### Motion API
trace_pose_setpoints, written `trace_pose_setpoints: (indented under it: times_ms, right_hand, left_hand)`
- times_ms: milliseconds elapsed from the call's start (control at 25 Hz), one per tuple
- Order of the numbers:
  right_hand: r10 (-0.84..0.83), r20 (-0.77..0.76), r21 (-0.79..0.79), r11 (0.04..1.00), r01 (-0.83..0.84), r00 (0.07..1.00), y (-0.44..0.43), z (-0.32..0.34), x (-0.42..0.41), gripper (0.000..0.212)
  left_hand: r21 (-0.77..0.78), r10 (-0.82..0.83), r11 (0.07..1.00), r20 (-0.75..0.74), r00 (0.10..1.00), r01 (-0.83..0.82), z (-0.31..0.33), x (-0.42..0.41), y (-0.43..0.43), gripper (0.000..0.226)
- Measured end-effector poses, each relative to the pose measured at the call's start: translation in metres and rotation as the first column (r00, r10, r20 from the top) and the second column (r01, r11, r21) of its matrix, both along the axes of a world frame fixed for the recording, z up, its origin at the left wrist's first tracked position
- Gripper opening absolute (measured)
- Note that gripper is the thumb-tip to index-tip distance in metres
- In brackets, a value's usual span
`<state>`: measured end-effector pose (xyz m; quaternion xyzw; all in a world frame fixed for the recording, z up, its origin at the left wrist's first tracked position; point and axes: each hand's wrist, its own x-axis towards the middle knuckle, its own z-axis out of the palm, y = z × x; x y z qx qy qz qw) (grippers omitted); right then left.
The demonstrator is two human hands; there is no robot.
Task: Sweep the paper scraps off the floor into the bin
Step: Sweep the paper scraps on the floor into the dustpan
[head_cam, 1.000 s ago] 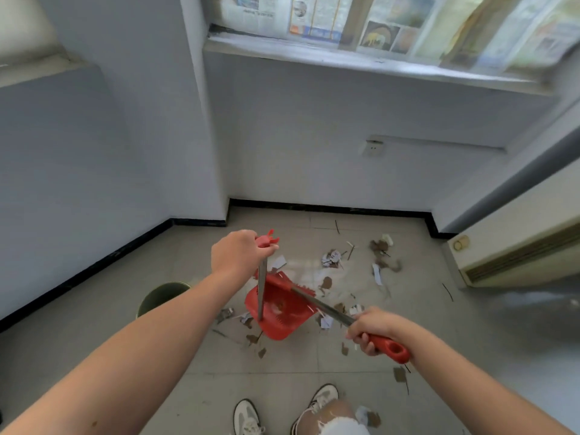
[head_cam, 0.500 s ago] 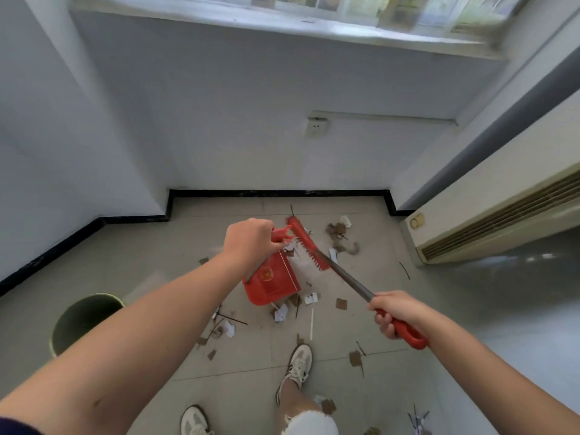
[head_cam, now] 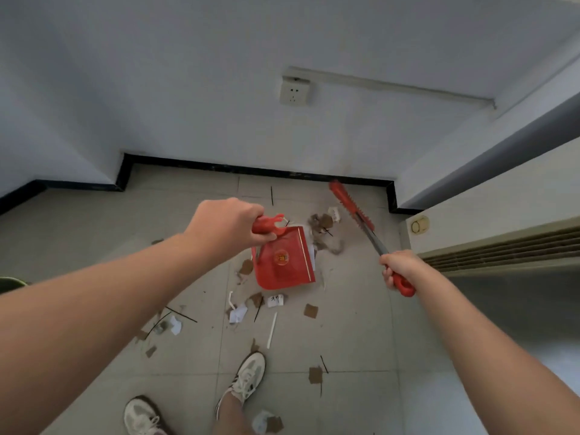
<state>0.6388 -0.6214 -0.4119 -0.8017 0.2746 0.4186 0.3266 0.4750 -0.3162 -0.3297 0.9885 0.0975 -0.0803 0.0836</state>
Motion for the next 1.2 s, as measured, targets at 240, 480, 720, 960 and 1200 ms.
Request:
trace_pose_setpoints:
  times_ms: [240, 480, 720, 960, 1200]
  right_hand:
    - [0.039, -0.149, 0.0, 0.999, -0.039, 0.988, 0.041, -0.086, -0.001, 0.034]
    - [0.295, -0.174, -0.113, 0.942, -0.317, 0.939, 0.032, -0.068, -0.073, 0.021]
    - [0.511, -0.239, -0.073, 0.838, -0.54, 0.825, 0.024, -0.04, -0.186, 0.035]
    - [0.533, -0.257, -0.056, 0.825, -0.563, 0.806, 0.045, -0.001, -0.337, 0.035]
    - [0.275, -0.098, -0.006, 0.961, -0.277, 0.956, 0.058, 0.05, -0.408, 0.027]
  left_hand:
    - [-0.003, 0.012, 1.0, 0.096, 0.995, -0.011, -0.03, 0.005, 0.009, 0.048]
    - [0.052, 0.075, 0.995, 0.108, 0.991, -0.081, -0.009, -0.035, 0.033, 0.053]
    - [0.063, 0.175, 0.981, 0.122, 0.977, -0.183, 0.025, -0.117, 0.073, 0.058]
    - [0.071, 0.154, 0.984, 0.104, 0.983, -0.162, 0.045, -0.222, 0.113, 0.052]
    - [0.071, 0.21, 0.974, 0.085, 0.974, -0.216, 0.046, -0.3, 0.147, 0.053]
